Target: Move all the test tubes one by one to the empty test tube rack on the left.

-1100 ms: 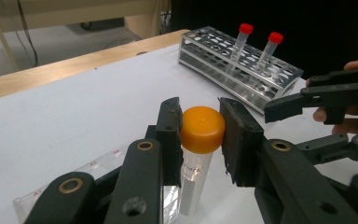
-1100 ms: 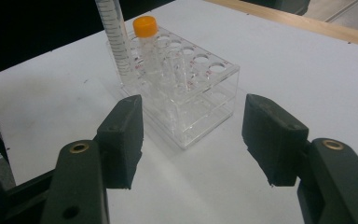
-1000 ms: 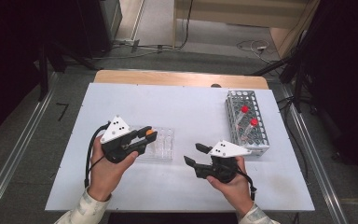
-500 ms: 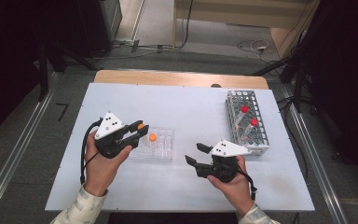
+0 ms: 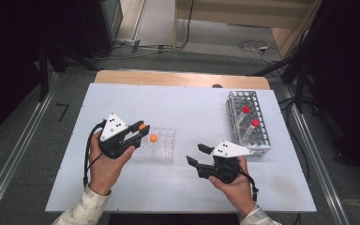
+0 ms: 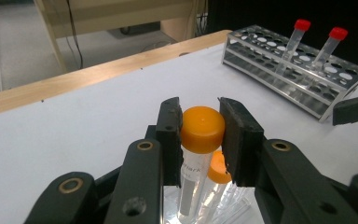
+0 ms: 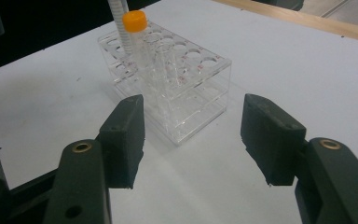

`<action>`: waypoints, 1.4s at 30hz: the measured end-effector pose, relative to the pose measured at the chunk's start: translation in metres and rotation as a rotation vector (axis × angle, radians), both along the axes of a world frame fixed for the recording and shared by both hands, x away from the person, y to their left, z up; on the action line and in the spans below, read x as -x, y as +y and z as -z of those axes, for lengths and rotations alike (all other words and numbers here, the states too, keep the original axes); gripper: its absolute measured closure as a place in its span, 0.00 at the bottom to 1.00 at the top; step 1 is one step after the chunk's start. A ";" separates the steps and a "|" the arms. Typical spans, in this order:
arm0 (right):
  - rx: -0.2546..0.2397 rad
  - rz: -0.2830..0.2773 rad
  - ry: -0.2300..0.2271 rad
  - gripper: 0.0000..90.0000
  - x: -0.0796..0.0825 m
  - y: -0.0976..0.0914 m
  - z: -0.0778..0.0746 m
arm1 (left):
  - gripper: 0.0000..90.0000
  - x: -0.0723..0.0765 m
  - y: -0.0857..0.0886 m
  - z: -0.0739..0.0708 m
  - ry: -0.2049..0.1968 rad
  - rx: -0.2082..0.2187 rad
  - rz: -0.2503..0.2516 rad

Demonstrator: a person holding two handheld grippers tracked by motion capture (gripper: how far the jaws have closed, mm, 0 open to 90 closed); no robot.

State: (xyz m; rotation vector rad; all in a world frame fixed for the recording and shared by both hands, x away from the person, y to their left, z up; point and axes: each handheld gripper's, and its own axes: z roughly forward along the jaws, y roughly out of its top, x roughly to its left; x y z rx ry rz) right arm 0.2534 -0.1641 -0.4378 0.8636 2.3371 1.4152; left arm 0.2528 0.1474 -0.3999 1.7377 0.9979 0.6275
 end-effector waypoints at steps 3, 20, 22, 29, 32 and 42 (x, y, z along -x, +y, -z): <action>-0.001 0.002 0.001 0.43 0.000 0.000 0.000 | 0.79 -0.001 -0.001 0.007 0.007 -0.006 -0.005; 0.003 0.003 0.004 0.43 0.000 -0.001 0.002 | 0.78 0.000 -0.001 0.026 0.061 -0.014 -0.018; 0.004 0.005 0.004 0.43 0.000 -0.001 0.002 | 0.76 0.000 0.000 0.025 0.060 -0.009 -0.018; 0.001 0.010 0.004 0.43 0.000 -0.003 0.002 | 0.71 0.001 0.002 0.022 0.062 0.017 -0.016; -0.002 0.016 0.002 0.42 -0.001 -0.005 0.001 | 0.67 0.003 0.005 0.018 0.061 0.026 -0.018; -0.009 0.069 -0.005 0.41 -0.005 -0.023 -0.001 | 0.49 0.005 0.012 0.019 0.071 0.027 -0.032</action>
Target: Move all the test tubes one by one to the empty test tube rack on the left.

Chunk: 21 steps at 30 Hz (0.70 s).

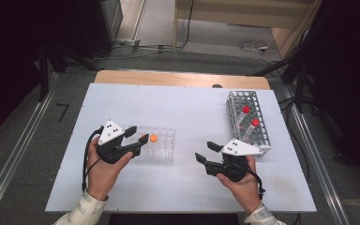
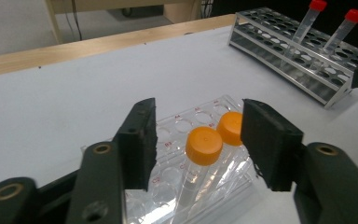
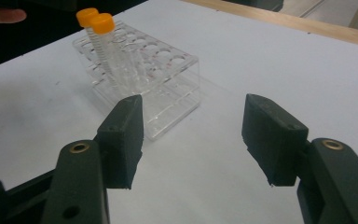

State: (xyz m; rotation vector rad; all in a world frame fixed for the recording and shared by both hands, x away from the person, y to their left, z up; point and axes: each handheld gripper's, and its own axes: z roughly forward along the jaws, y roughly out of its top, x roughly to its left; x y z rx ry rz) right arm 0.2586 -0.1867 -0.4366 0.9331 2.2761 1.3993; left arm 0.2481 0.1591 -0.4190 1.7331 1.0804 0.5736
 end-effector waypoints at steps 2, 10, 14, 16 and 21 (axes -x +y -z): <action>-0.001 0.013 -0.004 0.41 -0.001 -0.005 -0.001 | 0.46 0.000 0.001 0.000 0.000 0.007 -0.005; 0.002 0.078 -0.018 0.35 -0.004 -0.027 -0.002 | 0.30 -0.001 0.007 0.003 0.017 0.018 -0.012; 0.007 0.128 -0.014 0.30 -0.007 -0.042 -0.001 | 0.22 -0.002 0.010 0.006 0.038 0.032 -0.013; 0.007 0.154 -0.014 0.27 -0.008 -0.050 -0.001 | 0.20 -0.002 0.011 0.007 0.040 0.038 -0.017; -0.002 0.218 -0.012 0.24 -0.011 -0.071 -0.001 | 0.17 -0.002 0.014 0.007 0.045 0.047 -0.026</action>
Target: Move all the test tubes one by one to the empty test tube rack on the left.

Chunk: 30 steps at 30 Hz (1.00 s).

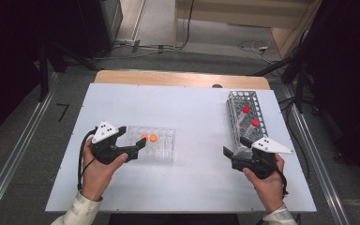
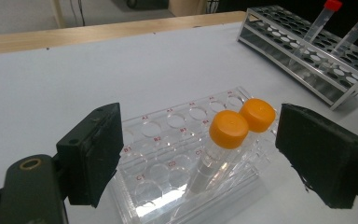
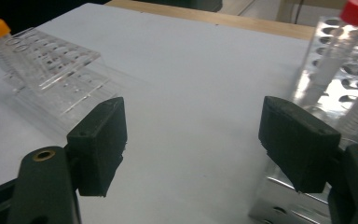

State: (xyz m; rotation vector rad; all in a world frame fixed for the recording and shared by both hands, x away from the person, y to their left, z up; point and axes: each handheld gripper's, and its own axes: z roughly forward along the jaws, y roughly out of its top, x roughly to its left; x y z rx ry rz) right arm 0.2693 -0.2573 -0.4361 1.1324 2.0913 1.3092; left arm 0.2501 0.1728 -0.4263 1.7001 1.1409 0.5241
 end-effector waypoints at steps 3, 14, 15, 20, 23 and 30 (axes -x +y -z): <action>0.002 0.034 -0.009 0.24 -0.002 -0.011 0.000 | 0.17 0.000 0.001 0.000 -0.003 0.003 -0.005; 0.034 0.179 -0.036 0.28 -0.015 -0.041 0.002 | 0.18 0.002 0.003 -0.001 0.004 0.027 -0.020; 0.034 0.190 -0.034 0.29 -0.017 -0.043 0.003 | 0.18 0.002 0.003 -0.001 0.003 0.023 -0.021; 0.058 0.228 -0.043 0.40 -0.028 -0.047 0.007 | 0.19 0.002 0.002 0.000 0.006 0.025 -0.019; 0.060 0.232 -0.042 0.46 -0.035 -0.046 0.009 | 0.19 0.002 0.001 0.000 0.003 0.023 -0.018; 0.072 0.255 -0.039 0.55 -0.050 -0.043 0.014 | 0.19 0.002 0.001 0.000 0.000 0.019 -0.018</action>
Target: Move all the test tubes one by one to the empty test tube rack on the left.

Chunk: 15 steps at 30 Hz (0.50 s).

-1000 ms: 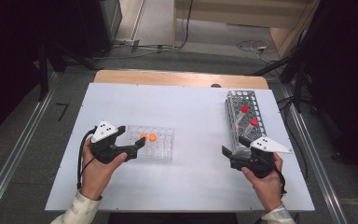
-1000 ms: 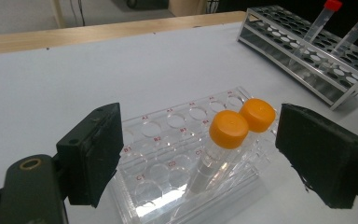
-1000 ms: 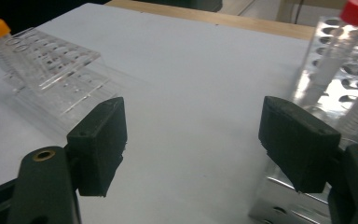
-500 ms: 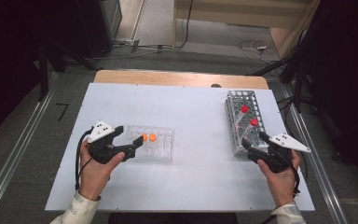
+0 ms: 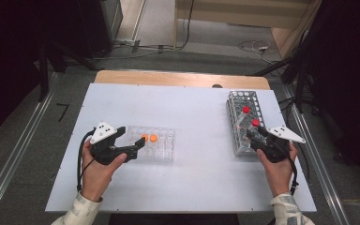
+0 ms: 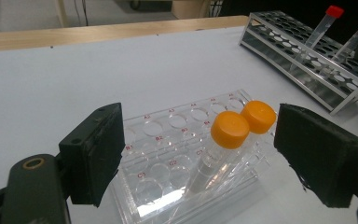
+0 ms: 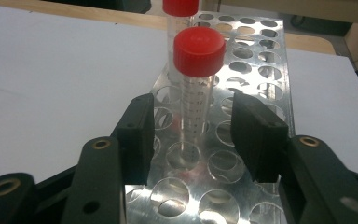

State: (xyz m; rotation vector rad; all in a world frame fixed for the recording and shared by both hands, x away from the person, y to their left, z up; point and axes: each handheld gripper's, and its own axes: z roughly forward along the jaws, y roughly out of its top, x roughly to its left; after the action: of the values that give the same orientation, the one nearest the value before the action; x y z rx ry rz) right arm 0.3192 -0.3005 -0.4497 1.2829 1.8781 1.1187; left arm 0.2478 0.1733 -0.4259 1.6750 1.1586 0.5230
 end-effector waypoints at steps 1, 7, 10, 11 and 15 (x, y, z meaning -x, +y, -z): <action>0.000 0.003 0.001 0.56 -0.002 0.000 0.000 | 0.19 0.000 0.000 0.000 -0.001 -0.001 -0.002; 0.012 0.010 0.007 0.63 -0.009 0.002 0.003 | 0.19 0.000 0.001 -0.001 -0.004 -0.001 -0.003; 0.020 0.007 0.006 0.68 -0.012 0.002 0.004 | 0.19 0.001 0.001 -0.002 -0.007 -0.002 -0.004; 0.015 0.005 0.009 0.71 -0.013 0.002 0.004 | 0.19 0.001 0.001 -0.002 -0.007 -0.002 -0.005; 0.010 -0.001 0.013 0.78 -0.014 0.001 0.005 | 0.19 0.001 0.001 -0.002 -0.007 -0.003 -0.004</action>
State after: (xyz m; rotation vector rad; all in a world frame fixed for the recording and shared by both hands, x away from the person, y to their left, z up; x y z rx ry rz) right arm 0.3330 -0.2991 -0.4543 1.2867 1.8912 1.1030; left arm 0.2472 0.1743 -0.4242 1.6723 1.1566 0.5332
